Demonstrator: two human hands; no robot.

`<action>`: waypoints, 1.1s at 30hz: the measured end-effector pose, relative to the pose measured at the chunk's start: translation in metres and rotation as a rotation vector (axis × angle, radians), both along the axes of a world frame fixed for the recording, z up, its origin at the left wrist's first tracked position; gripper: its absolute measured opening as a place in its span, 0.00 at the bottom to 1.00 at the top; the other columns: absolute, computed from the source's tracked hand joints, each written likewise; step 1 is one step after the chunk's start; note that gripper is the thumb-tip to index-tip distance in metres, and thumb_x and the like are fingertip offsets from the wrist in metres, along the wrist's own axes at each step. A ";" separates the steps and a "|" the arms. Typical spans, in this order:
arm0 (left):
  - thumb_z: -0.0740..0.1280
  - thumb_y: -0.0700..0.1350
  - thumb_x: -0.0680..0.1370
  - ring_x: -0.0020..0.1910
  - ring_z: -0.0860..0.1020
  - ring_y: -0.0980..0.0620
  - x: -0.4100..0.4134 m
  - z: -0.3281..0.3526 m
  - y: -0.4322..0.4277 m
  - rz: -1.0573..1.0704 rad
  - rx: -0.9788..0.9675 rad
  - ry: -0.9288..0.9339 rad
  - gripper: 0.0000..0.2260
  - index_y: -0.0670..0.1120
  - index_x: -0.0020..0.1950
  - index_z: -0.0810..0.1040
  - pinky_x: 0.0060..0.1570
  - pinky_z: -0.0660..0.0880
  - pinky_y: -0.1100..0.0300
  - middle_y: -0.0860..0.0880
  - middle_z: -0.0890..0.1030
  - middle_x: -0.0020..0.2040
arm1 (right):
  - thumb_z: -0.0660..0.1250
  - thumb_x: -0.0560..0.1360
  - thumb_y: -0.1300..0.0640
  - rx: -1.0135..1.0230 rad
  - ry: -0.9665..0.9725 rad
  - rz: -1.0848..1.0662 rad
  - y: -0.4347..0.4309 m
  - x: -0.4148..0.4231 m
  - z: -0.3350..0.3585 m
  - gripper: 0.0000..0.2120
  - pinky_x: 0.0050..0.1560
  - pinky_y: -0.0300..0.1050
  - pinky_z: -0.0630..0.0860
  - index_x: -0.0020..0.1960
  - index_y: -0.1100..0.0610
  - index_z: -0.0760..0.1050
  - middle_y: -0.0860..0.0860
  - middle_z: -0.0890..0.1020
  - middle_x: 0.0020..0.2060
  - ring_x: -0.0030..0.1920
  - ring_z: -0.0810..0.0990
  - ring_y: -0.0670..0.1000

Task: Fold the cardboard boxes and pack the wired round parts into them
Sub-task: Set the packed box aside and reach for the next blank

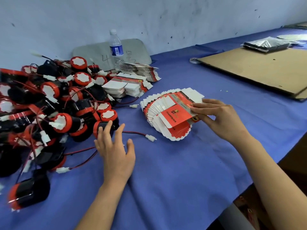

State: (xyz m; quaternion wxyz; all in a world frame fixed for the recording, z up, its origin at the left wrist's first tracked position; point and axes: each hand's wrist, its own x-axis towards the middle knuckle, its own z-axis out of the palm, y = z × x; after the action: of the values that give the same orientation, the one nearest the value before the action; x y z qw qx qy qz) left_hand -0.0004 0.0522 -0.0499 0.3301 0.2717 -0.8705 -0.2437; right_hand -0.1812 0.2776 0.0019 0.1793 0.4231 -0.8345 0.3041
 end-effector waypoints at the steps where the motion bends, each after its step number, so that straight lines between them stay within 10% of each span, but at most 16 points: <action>1: 0.66 0.37 0.77 0.77 0.50 0.41 0.000 0.000 0.000 -0.003 0.007 0.000 0.20 0.44 0.70 0.72 0.74 0.47 0.39 0.45 0.60 0.76 | 0.69 0.75 0.65 -0.038 0.074 -0.019 0.001 -0.001 0.000 0.11 0.55 0.57 0.77 0.56 0.56 0.83 0.50 0.83 0.55 0.60 0.78 0.60; 9: 0.66 0.38 0.78 0.78 0.48 0.46 0.002 -0.001 0.000 -0.017 0.047 0.039 0.22 0.45 0.71 0.70 0.75 0.44 0.43 0.46 0.59 0.77 | 0.63 0.78 0.71 -0.352 0.445 -0.245 0.013 -0.027 0.006 0.10 0.52 0.42 0.76 0.53 0.66 0.81 0.60 0.84 0.50 0.48 0.84 0.59; 14: 0.67 0.44 0.78 0.76 0.54 0.62 0.006 0.016 0.001 -0.233 0.234 0.391 0.34 0.63 0.76 0.52 0.71 0.64 0.45 0.58 0.57 0.77 | 0.63 0.77 0.62 -0.930 -0.296 -0.054 -0.025 0.022 0.036 0.16 0.32 0.34 0.75 0.48 0.42 0.81 0.39 0.83 0.38 0.32 0.78 0.44; 20: 0.63 0.54 0.78 0.75 0.58 0.61 0.014 0.018 0.007 -0.350 0.361 0.494 0.30 0.67 0.76 0.51 0.71 0.61 0.63 0.65 0.57 0.76 | 0.61 0.79 0.67 -0.722 -0.956 0.195 -0.096 0.089 -0.009 0.11 0.25 0.39 0.73 0.52 0.54 0.78 0.44 0.80 0.29 0.25 0.71 0.48; 24: 0.60 0.51 0.80 0.73 0.62 0.62 0.015 0.018 -0.005 -0.308 0.481 0.461 0.25 0.64 0.74 0.56 0.73 0.63 0.49 0.62 0.63 0.75 | 0.64 0.79 0.61 -0.632 -0.861 0.204 -0.103 0.097 -0.027 0.16 0.30 0.40 0.77 0.58 0.40 0.74 0.41 0.83 0.40 0.29 0.74 0.49; 29: 0.62 0.54 0.79 0.75 0.61 0.59 0.014 0.017 -0.003 -0.304 0.428 0.480 0.27 0.66 0.75 0.56 0.72 0.63 0.46 0.61 0.62 0.76 | 0.67 0.69 0.43 -0.517 -0.881 0.215 -0.102 0.098 -0.032 0.30 0.32 0.39 0.77 0.69 0.51 0.72 0.51 0.80 0.41 0.34 0.75 0.49; 33: 0.61 0.52 0.79 0.68 0.67 0.64 0.013 0.011 0.001 -0.213 0.219 0.417 0.24 0.70 0.71 0.60 0.64 0.67 0.68 0.60 0.68 0.68 | 0.68 0.69 0.46 -0.610 -0.826 0.285 -0.099 0.103 -0.028 0.27 0.33 0.34 0.76 0.67 0.51 0.73 0.46 0.81 0.46 0.36 0.76 0.44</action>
State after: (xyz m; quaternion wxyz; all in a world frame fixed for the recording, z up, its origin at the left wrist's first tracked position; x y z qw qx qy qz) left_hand 0.0124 0.0528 -0.0387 0.4437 0.1566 -0.7756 -0.4207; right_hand -0.0782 0.1791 -0.0265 -0.0922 0.3060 -0.6436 0.6954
